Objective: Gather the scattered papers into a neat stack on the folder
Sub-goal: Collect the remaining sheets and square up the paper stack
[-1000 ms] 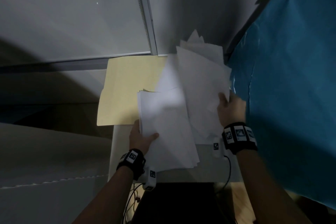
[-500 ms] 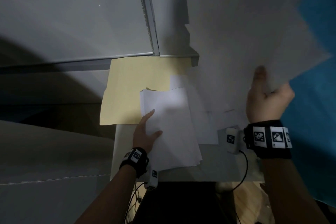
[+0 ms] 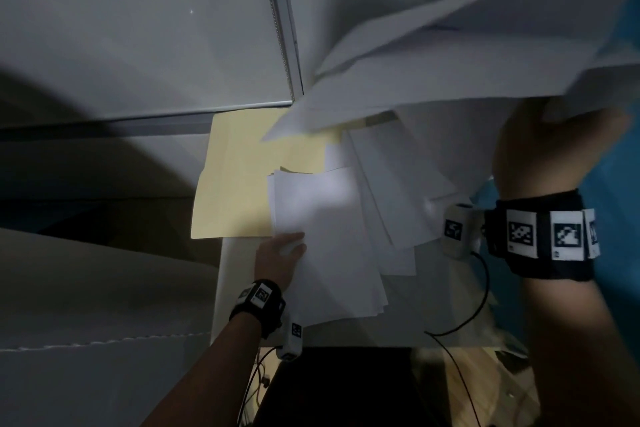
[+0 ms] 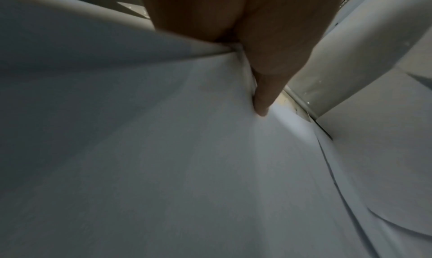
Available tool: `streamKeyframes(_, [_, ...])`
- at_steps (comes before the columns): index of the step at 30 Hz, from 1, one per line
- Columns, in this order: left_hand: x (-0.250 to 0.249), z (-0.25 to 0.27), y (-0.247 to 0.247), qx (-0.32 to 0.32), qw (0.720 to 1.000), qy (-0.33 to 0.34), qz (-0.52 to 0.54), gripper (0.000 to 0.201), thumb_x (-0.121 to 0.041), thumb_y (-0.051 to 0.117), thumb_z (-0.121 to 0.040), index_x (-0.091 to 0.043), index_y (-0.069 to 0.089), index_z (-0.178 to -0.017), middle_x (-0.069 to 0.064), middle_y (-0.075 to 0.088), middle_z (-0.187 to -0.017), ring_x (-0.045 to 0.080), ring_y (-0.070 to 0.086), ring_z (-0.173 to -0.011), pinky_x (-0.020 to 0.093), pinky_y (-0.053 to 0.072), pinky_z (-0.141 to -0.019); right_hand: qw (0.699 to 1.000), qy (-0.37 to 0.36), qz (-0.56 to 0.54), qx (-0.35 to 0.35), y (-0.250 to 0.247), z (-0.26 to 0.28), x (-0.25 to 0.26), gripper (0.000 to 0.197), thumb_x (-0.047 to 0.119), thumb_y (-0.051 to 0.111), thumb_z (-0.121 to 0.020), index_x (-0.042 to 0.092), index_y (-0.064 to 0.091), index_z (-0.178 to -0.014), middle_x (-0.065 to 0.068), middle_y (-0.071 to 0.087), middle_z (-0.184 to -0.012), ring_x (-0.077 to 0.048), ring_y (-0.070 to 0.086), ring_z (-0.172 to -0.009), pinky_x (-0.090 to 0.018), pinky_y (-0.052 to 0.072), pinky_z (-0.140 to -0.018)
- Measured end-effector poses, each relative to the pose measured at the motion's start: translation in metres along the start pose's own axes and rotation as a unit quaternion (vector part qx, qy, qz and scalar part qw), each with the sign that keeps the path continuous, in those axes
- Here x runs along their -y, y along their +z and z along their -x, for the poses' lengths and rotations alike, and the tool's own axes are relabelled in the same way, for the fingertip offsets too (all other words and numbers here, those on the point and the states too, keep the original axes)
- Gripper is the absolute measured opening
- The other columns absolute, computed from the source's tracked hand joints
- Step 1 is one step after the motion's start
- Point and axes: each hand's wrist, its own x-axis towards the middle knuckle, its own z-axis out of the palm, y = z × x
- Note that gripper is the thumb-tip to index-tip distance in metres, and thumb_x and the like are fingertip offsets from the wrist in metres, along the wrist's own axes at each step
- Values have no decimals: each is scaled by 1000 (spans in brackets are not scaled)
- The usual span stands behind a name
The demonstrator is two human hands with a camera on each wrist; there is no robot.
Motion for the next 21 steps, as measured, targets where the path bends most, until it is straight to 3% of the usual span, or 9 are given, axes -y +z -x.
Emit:
streamKeyframes(2, [-1, 0, -1, 0, 1000, 2, 3, 28, -10, 88, -86, -34, 84, -100, -4, 81, -109, 14, 73, -107, 32, 56, -102, 997, 53, -55, 12, 6, -2, 2, 15, 23, 65, -98, 12, 69, -108, 7, 68, -108, 11, 64, -103, -20, 52, -91])
streamKeyframes(4, [-3, 1, -1, 3, 1000, 4, -2, 31, -9, 87, -87, -38, 82, -98, -6, 80, -109, 14, 73, -108, 28, 55, -100, 987, 131, -87, 45, 13, 5, 3, 14, 15, 68, -94, 21, 64, -106, 11, 66, -106, 16, 62, -101, -17, 51, -92])
streamKeyframes(8, [-3, 2, -1, 13, 1000, -4, 11, 33, -9, 86, -88, -40, 82, -99, -7, 80, -110, 14, 74, -110, 31, 56, -101, 925, 337, -45, 170, 28, 60, -23, 8, 15, 68, -93, 10, 68, -100, 6, 68, -97, -7, 65, -93, -19, 51, -79])
streamKeyframes(10, [-4, 3, 0, 14, 1000, -19, 17, 30, -9, 84, -90, -36, 83, -101, -6, 80, -111, 16, 74, -110, 37, 58, -103, 882, 423, -23, 204, 28, 98, -41, 26, 18, 68, -94, 3, 65, -115, 2, 67, -103, -15, 65, -97, -16, 49, -76])
streamKeyframes(13, [-10, 5, 0, 12, 990, -89, 111, 17, -13, 76, -96, -26, 87, -98, 3, 82, -111, 28, 75, -109, 47, 60, -102, 854, 478, 9, 207, 18, 142, -58, 44, 12, 68, -95, 1, 54, -136, -3, 63, -117, -20, 61, -111, 2, 38, -73])
streamKeyframes(15, [-16, 7, -1, 13, 960, -163, 226, 27, -38, 70, -99, -20, 89, -99, 13, 83, -110, 40, 75, -107, 52, 61, -98, 826, 518, 32, 219, 8, 162, -67, 50, 11, 67, -96, 1, 49, -141, -11, 61, -128, -26, 59, -118, 0, 35, -74])
streamKeyframes(17, [-19, 9, -1, 26, 943, -198, 267, 58, -67, 58, -100, -18, 88, -107, 13, 84, -108, 36, 78, -102, 48, 62, -92, 790, 557, 35, 255, -1, 182, -77, 52, 12, 69, -95, 0, 48, -141, -13, 59, -131, -26, 57, -120, -7, 38, -84])
streamKeyframes(19, [-23, 11, -2, 18, 947, -194, 257, 63, -71, 55, -99, -18, 83, -118, 8, 83, -109, 28, 77, -100, 42, 59, -90, 766, 577, 14, 282, -8, 196, -88, 54, 12, 73, -92, 1, 51, -139, -12, 59, -132, -27, 58, -120, -21, 42, -96])
streamKeyframes(21, [-24, 10, 0, -3, 949, -192, 249, 63, -71, 59, -96, -21, 74, -132, 2, 78, -117, 24, 73, -105, 41, 55, -93, 759, 572, 14, 310, -13, 200, -96, 49, 10, 75, -89, -1, 56, -133, -12, 63, -126, -23, 61, -112, -27, 44, -96])
